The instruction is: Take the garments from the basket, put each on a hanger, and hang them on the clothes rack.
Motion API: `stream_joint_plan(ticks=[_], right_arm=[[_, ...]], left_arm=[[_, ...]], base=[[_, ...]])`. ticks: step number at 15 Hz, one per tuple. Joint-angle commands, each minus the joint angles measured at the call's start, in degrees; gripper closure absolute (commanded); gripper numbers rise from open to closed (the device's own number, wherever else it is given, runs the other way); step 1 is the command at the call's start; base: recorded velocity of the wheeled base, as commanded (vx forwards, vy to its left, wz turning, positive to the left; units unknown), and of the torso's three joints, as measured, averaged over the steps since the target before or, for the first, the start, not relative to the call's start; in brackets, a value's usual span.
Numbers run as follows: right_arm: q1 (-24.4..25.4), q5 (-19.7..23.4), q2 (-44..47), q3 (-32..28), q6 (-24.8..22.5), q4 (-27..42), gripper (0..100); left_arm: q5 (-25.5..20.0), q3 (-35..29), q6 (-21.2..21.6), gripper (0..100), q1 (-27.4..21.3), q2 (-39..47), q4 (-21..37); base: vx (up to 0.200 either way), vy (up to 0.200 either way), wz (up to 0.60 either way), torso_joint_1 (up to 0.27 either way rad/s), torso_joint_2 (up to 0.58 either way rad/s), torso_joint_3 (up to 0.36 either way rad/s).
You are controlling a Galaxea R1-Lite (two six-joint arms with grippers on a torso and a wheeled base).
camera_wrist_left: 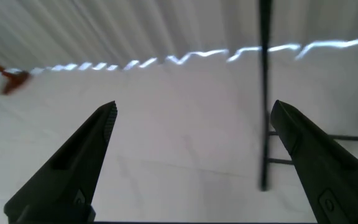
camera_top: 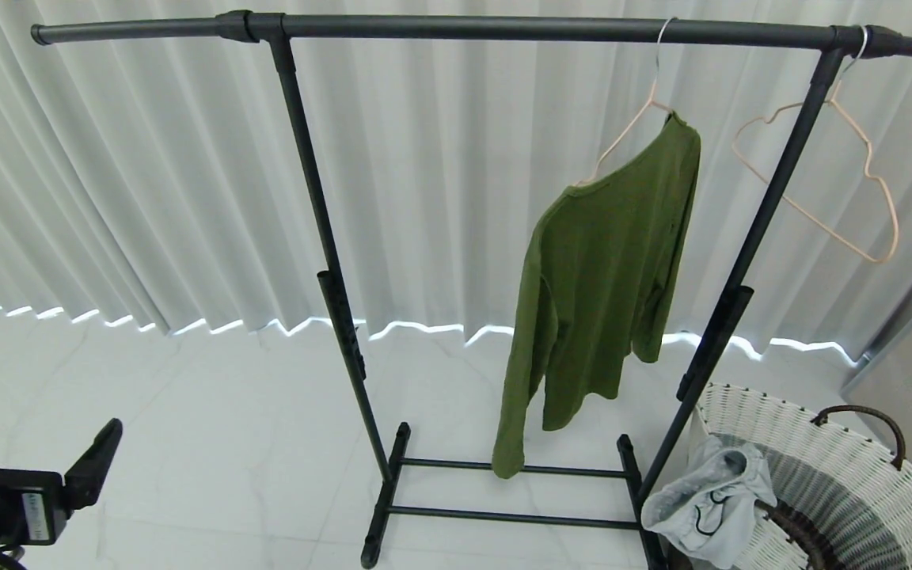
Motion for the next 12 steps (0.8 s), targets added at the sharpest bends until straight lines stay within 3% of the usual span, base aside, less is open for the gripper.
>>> stream_joint_plan(ticks=[1,2,3,6,9,12], right_arm=[[0.02,0.02,0.22,0.01,0.01,-0.05,0],[-0.07,0.02,0.13,0.01,0.01,-0.05,0],[-0.33,0.02,0.22,0.01,0.01,-0.14,0],[-0.68,0.02,0.22,-0.07,0.01,-0.22,0],[-0.68,0.11,0.83,-0.07,-0.08,-0.22,0],[-0.68,0.28,1.01,0.19,-0.35,-0.31,0]], left_arm=[[0.10,-2.94,-9.70,0,-5.56,6.66,-0.07],[0.28,-4.97,-15.59,0,-5.21,10.00,-0.07],[0.54,-6.37,-17.79,0,-4.68,12.03,0.11],[0.45,-6.28,-18.58,0,-4.50,12.99,0.37],[0.01,-4.61,-18.76,0,-4.77,12.38,4.33],[0.01,-4.44,-17.96,0,-5.29,12.46,4.41]], base=[[0.000,0.000,0.00,-0.188,0.47,0.286],[0.000,0.000,0.00,-0.183,0.48,0.286],[0.000,0.000,-0.60,-0.193,0.47,0.286],[0.000,0.000,-0.60,-0.172,0.47,0.286],[0.000,0.000,-0.60,-0.162,0.46,0.305],[0.000,0.000,0.00,-0.106,0.36,0.258]])
